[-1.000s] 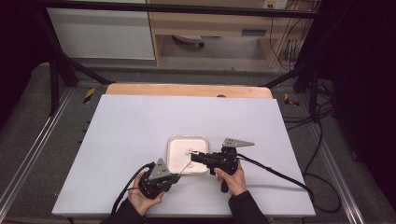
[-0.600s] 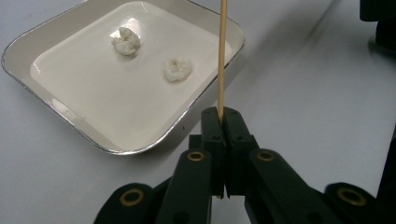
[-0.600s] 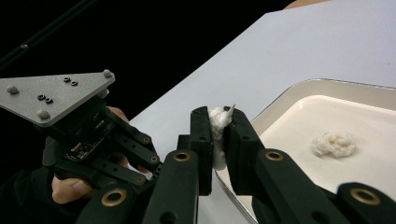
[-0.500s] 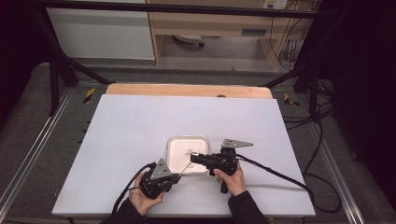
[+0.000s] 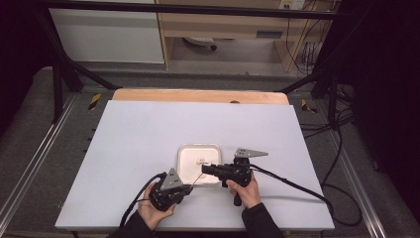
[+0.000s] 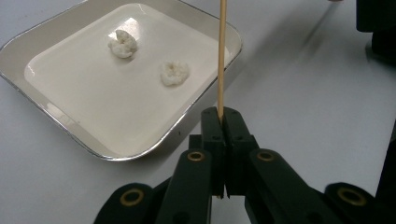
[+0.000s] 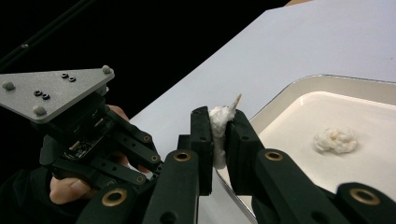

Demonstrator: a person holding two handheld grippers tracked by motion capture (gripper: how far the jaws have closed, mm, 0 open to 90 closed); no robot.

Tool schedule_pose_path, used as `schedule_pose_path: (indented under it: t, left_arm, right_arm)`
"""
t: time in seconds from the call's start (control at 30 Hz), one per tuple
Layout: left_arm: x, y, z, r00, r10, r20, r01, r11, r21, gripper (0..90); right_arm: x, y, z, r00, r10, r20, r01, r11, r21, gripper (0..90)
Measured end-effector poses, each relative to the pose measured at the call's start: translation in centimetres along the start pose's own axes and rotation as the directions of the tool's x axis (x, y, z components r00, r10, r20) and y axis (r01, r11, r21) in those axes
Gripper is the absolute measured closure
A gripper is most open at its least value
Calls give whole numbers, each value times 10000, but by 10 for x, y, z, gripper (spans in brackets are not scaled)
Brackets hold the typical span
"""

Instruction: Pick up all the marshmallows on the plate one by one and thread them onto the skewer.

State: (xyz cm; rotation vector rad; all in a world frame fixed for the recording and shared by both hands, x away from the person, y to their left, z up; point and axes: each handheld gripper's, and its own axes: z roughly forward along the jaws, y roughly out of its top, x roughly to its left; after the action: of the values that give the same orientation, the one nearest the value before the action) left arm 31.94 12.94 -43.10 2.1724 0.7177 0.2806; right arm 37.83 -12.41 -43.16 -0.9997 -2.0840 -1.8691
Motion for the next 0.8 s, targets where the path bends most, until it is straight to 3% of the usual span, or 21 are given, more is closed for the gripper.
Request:
schedule_pose_path:
  t: [0.8]
  left_arm:
    - [0,5,6,9996,-269,-43,268,9995,-147,888]
  right_arm:
    - [-1,-2,2,9999,72,102,-73,9999,100,831]
